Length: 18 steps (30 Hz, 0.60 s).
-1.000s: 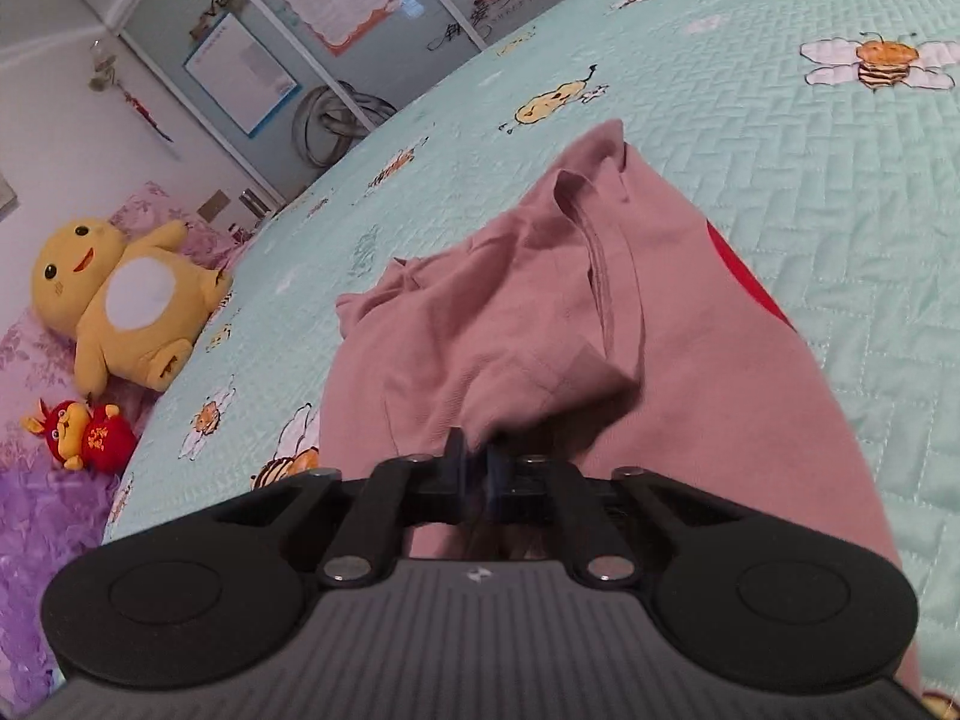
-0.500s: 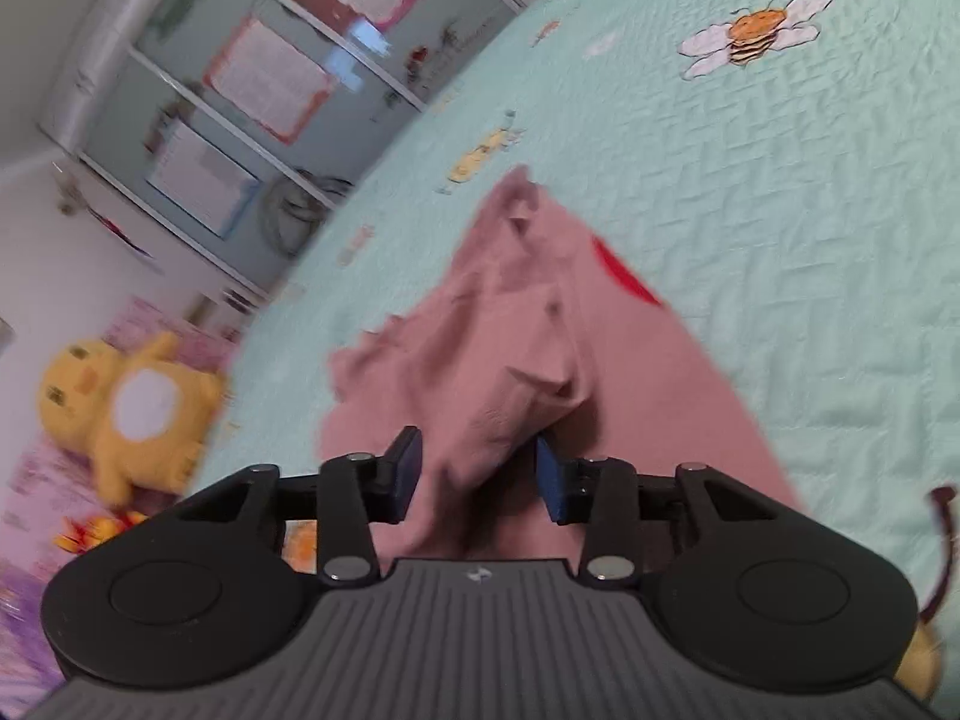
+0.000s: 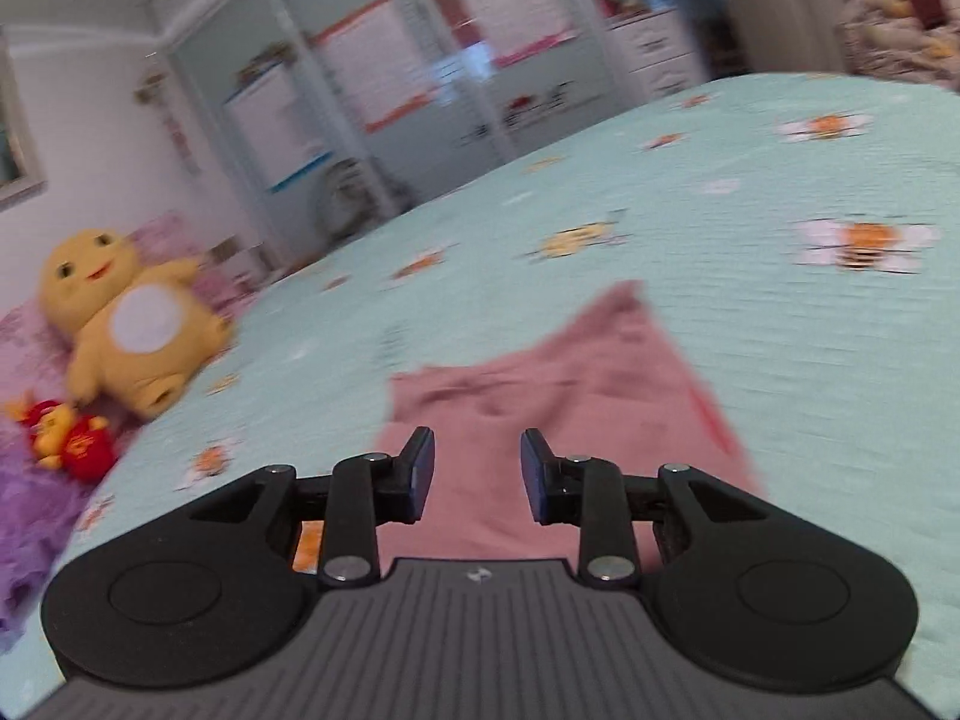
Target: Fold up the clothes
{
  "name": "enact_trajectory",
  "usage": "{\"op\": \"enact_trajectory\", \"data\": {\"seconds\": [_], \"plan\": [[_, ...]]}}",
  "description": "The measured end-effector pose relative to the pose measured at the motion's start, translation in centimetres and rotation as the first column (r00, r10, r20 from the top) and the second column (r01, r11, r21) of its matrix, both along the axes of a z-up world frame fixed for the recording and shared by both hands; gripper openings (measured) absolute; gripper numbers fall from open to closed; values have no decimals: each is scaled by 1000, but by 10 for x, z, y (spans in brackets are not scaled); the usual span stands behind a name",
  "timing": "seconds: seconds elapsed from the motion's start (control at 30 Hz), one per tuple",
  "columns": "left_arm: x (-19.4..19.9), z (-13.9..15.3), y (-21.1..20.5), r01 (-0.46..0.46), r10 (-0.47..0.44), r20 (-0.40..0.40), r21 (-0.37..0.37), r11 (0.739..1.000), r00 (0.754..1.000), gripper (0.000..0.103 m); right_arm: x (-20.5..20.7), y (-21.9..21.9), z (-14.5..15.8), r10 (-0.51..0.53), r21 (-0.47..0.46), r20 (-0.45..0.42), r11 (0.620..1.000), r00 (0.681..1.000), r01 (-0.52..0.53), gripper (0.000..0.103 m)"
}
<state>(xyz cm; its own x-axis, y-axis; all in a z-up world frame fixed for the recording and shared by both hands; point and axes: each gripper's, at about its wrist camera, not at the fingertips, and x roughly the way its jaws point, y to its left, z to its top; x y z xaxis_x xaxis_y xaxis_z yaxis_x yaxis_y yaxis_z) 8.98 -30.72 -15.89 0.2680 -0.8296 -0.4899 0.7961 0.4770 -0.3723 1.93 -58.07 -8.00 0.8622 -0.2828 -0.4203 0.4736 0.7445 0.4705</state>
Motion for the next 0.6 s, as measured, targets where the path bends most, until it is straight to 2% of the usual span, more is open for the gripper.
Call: {"op": "enact_trajectory", "data": {"seconds": [0.1, 0.17, 0.27, 0.3, 0.33, 0.37, 0.4, 0.43, 0.6], "plan": [[1, 0, 0, 0, 0, -3, -3, 1000, 1000, 65, 44, -7, -5, 71, 20, -5, 997, 997, -70, 33], [1, 0, 1, 1, -1, -5, -5, 1000, 1000, 65, 74, -20, -15, 79, 49, -35, 996, 996, -78, 33], [2, 0, 1, 2, -2, -9, -7, 1000, 1000, 66, 106, -53, -39, 58, 103, -123, 994, 991, -46, 31], [2, 0, 1, 2, -2, -10, -7, 1000, 1000, 66, 101, -68, -47, 9, 154, -127, 988, 992, 11, 30], [1, 0, 1, 3, -3, -10, -8, 1000, 1000, 66, 96, -82, -54, -42, 207, -132, 976, 990, 69, 23], [1, 0, 1, 3, -3, -11, -8, 1000, 1000, 66, 91, -97, -62, -92, 259, -140, 958, 986, 126, 7], [1, 1, 0, 4, -4, -10, -8, 1000, 1000, 66, 80, -102, -63, -127, 321, -108, 934, 986, 155, 10], [1, 1, 0, 4, -4, -9, -7, 1000, 1000, 66, 73, -98, -59, -137, 320, -78, 935, 988, 155, 11], [0, 0, -1, 5, -5, -4, -3, 1000, 1000, 67, 89, -76, -44, -3, 327, 55, 945, 998, -16, 18]]}}
